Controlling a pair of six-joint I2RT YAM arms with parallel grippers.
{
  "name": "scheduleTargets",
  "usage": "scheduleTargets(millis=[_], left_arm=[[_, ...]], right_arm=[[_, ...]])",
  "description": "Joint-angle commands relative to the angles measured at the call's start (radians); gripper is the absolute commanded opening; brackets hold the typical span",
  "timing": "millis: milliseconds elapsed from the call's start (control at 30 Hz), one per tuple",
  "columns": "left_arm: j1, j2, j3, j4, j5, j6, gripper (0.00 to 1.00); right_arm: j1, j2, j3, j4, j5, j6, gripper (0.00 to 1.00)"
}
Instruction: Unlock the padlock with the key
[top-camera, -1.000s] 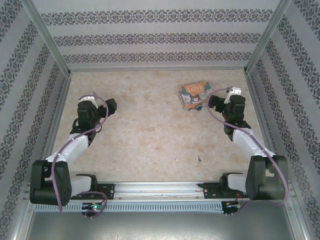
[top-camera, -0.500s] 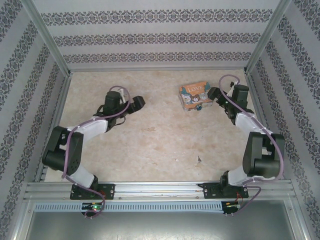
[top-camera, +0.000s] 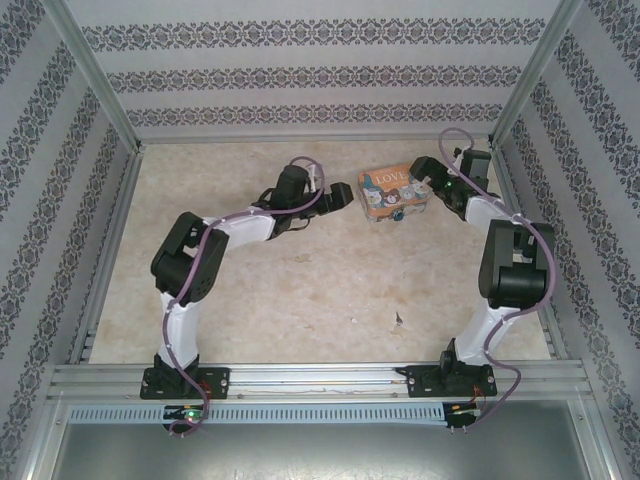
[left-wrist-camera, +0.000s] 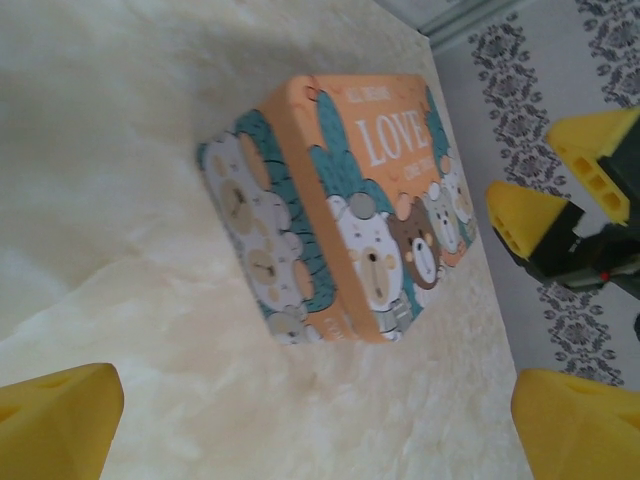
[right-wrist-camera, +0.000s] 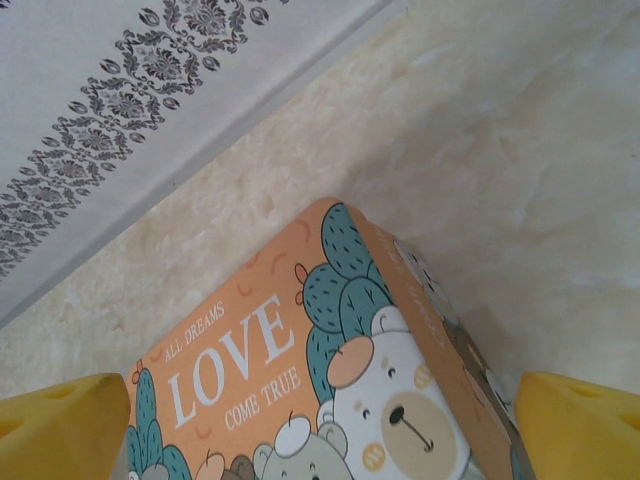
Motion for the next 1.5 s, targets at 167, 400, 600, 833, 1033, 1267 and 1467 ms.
scheduleTargets(millis=[167, 400, 600, 833, 1033, 1267, 1467], left_arm=[[-0.038, 0.176, 0.231, -0.067, 0.061, -0.024, 1.0], [-0.052, 0.271, 0.352, -0.088, 0.079, -0.039, 1.0], [-0.055, 0.296, 0.388, -0.093, 0.081, -0.04, 1.0], [-0.054, 0.31, 0.405, -0.102, 0.094, -0.038, 1.0], [-0.054, 0.29, 0.398, -0.127, 0.1, -0.007, 1.0], [-0.046, 0.214, 0.313, -0.113, 0.094, 0.025, 1.0], [-0.018, 0.115, 0.188, -0.065, 0.086, 0.025, 1.0]], right_arm=[[-0.009, 0.127, 0.139, -0.038, -0.086, -0.015, 0.98], [-0.009, 0.181, 0.19, -0.077, -0.176, -0.051, 0.98], [-0.008, 0.175, 0.169, -0.097, -0.235, -0.07, 0.98], [0.003, 0.136, 0.116, -0.106, -0.295, -0.076, 0.97], [0.032, 0.085, 0.057, -0.102, -0.332, -0.077, 0.94], [0.089, 0.023, -0.015, -0.086, -0.361, -0.06, 0.87], [0.154, -0.035, -0.076, -0.081, -0.347, -0.052, 0.85]])
